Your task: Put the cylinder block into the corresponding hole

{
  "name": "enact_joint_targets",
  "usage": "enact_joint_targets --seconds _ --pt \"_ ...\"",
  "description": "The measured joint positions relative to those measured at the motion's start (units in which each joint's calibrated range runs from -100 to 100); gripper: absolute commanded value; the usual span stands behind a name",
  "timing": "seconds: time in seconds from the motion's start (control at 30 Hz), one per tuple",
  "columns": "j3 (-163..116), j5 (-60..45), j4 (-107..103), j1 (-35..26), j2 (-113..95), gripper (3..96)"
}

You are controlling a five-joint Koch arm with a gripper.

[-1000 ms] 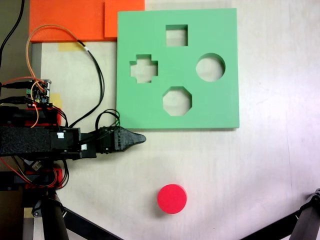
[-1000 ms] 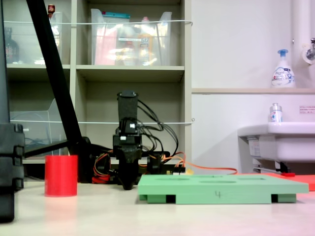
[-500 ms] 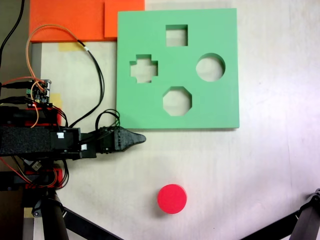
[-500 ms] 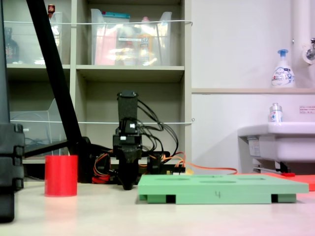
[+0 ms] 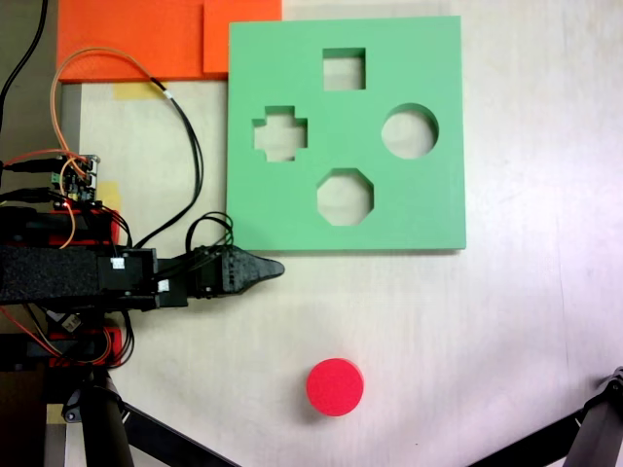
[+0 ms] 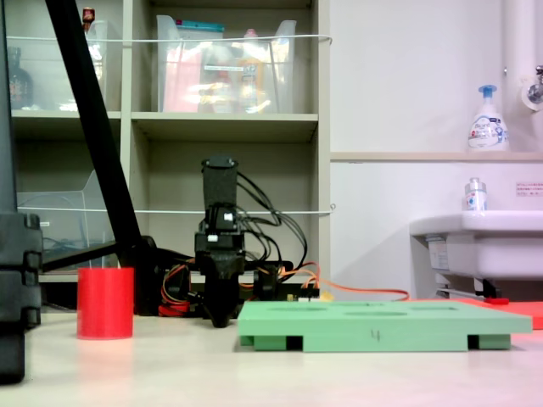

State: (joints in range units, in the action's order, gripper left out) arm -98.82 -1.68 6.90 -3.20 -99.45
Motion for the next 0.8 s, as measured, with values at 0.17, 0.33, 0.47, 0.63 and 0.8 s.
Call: enact_joint_targets --seconds 0.17,0.33,0.47,0.63,0.8 --pt "-0.1 1.86 8.52 0.2 0.14 50.2" --pt "0.0 20.51 29.07 0.73 0.14 51.5" --pt "3.53 31.75 30.25 1.12 0.14 52.3" --pt "3.72 44.49 30.25 1.37 0.14 52.8" --pt "4.51 47.28 33.87 3.17 6.02 82.0"
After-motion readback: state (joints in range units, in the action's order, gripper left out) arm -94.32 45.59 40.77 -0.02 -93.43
